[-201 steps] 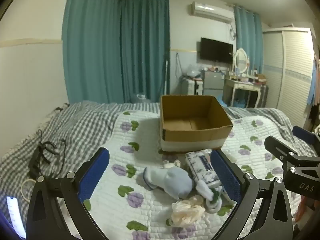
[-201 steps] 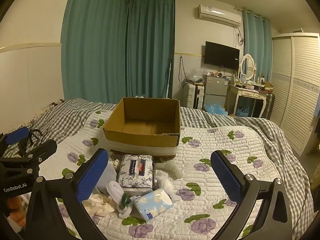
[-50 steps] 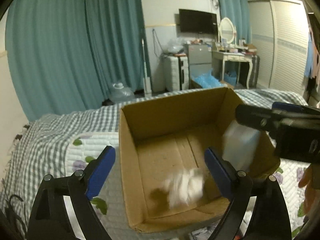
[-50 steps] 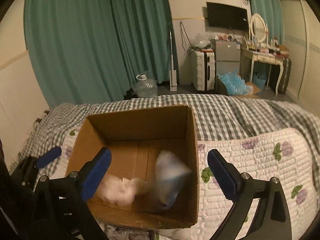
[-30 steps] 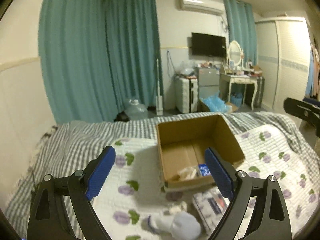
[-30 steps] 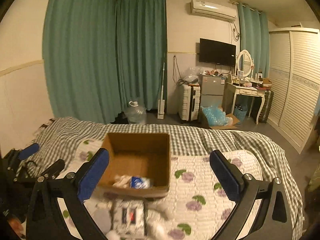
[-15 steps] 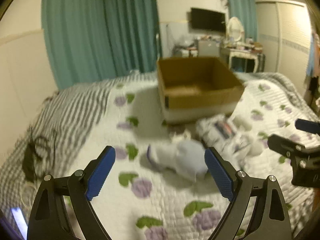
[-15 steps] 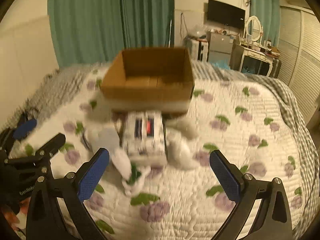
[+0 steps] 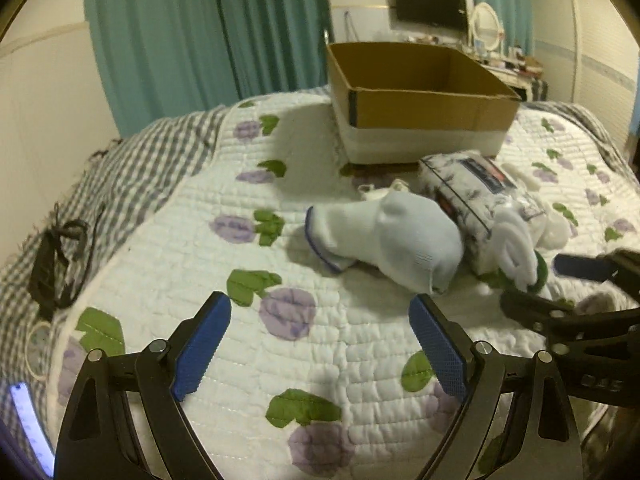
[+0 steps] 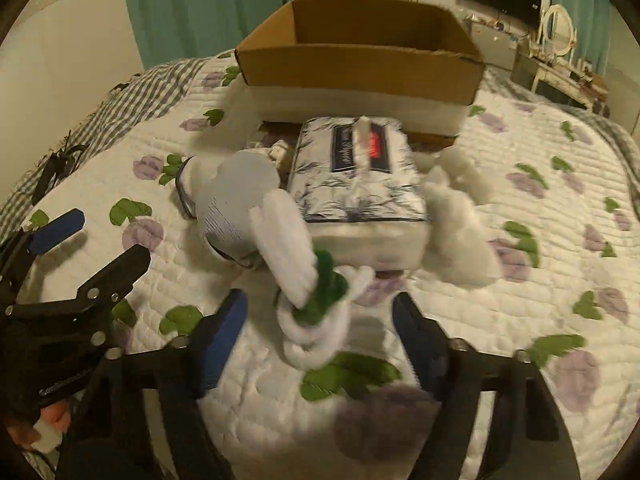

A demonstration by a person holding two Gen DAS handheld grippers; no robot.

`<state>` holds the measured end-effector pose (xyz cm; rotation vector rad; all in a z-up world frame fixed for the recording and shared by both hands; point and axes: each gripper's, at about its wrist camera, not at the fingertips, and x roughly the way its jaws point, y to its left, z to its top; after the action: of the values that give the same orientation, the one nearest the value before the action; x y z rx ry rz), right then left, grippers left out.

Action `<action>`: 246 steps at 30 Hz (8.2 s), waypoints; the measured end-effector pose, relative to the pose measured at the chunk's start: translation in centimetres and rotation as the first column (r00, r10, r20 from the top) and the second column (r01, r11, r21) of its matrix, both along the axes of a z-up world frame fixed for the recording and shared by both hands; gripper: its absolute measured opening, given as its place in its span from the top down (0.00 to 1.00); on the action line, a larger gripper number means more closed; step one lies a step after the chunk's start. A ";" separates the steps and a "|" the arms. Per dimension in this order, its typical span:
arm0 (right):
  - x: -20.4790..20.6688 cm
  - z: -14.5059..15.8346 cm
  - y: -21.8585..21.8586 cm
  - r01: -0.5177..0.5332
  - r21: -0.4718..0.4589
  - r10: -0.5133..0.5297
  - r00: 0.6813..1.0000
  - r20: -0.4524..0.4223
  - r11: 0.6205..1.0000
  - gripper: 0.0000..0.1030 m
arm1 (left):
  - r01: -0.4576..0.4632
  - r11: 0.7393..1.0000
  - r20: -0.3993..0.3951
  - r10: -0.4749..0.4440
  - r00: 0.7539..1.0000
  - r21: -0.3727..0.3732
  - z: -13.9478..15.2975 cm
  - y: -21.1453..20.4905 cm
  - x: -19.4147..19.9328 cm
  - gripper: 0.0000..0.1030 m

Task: Organize soft objects
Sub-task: 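Grasp the white sock with green ring with the right tool while the left tool grasps the light-blue sock, then carry both socks over the cardboard box and open both tools, then grasp the floral Tissue Paper pack with the left tool while the right tool grasps the white plastic bag, then carry the tissue pack and plastic bag into the box and open both tools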

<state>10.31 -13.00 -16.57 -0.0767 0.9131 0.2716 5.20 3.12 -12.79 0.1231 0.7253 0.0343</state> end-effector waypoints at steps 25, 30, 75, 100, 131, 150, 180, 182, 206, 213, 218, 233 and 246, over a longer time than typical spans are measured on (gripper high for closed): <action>2.3 4.7 -7.1 0.162 0.081 -0.169 0.982 0.083 0.983 0.65 | 0.144 0.989 -0.019 -0.145 0.989 -0.005 -1.3 -5.8 4.2 0.11; 2.9 3.6 -7.2 0.167 0.085 -0.172 0.983 0.060 0.982 0.65 | 0.105 0.994 -0.069 -0.105 0.992 -0.011 -3.1 -5.6 7.1 0.13; 18.5 19.8 -4.0 0.014 0.044 -0.025 0.964 0.263 0.999 0.65 | 0.252 0.966 0.214 -0.234 0.948 -0.059 16.4 -7.4 17.6 0.43; 17.2 20.3 -7.0 0.035 0.067 -0.055 0.947 0.317 0.997 0.13 | 0.157 0.987 0.194 -0.148 0.970 -0.035 13.9 -6.8 19.0 0.12; 6.3 4.6 -8.0 -0.172 -0.235 0.191 0.980 0.059 0.957 0.10 | 0.066 0.994 0.099 -0.057 0.993 -0.085 7.3 -10.2 5.4 0.06; 7.9 1.8 -8.7 -0.257 -0.205 0.262 0.965 -0.004 0.944 0.71 | 0.049 0.991 -0.084 -0.059 0.995 -0.122 1.4 -10.6 6.8 0.06; 7.4 8.1 -11.7 -0.145 -0.121 0.159 0.980 0.119 0.982 0.71 | 0.050 0.987 -0.179 -0.077 0.981 -0.154 0.1 -12.6 8.3 0.19; 7.2 9.5 -11.3 -0.144 -0.114 0.160 0.976 0.147 0.983 0.71 | 0.073 0.985 -0.147 -0.095 0.985 -0.154 1.7 -12.2 7.3 0.19; 16.8 23.5 -4.4 -0.051 0.021 0.040 0.933 0.359 0.998 0.71 | 0.120 0.992 0.135 -0.116 0.984 -0.026 17.8 -9.7 16.1 0.19; 23.1 17.6 -3.6 -0.025 0.030 0.016 0.966 0.259 0.999 0.71 | 0.090 0.996 0.095 -0.091 0.991 0.014 13.9 -8.5 22.0 0.19; 25.2 13.9 -4.1 -0.019 0.049 0.008 0.976 0.218 0.999 0.71 | 0.092 0.996 0.035 -0.092 0.995 -0.009 10.0 -7.7 24.7 0.19; 24.1 15.7 -4.8 0.007 0.079 -0.028 0.963 0.268 0.997 0.30 | 0.068 0.998 0.090 -0.069 0.994 0.014 10.3 -8.6 24.4 0.14; 12.4 27.8 -7.6 0.017 0.031 -0.028 0.914 0.406 0.999 0.09 | 0.081 0.997 0.218 -0.074 0.973 -0.021 20.8 -6.0 16.3 0.10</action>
<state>22.76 -20.65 11.19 -0.0940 0.4946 0.2347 21.46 -2.87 8.05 0.1170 0.5024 -0.0373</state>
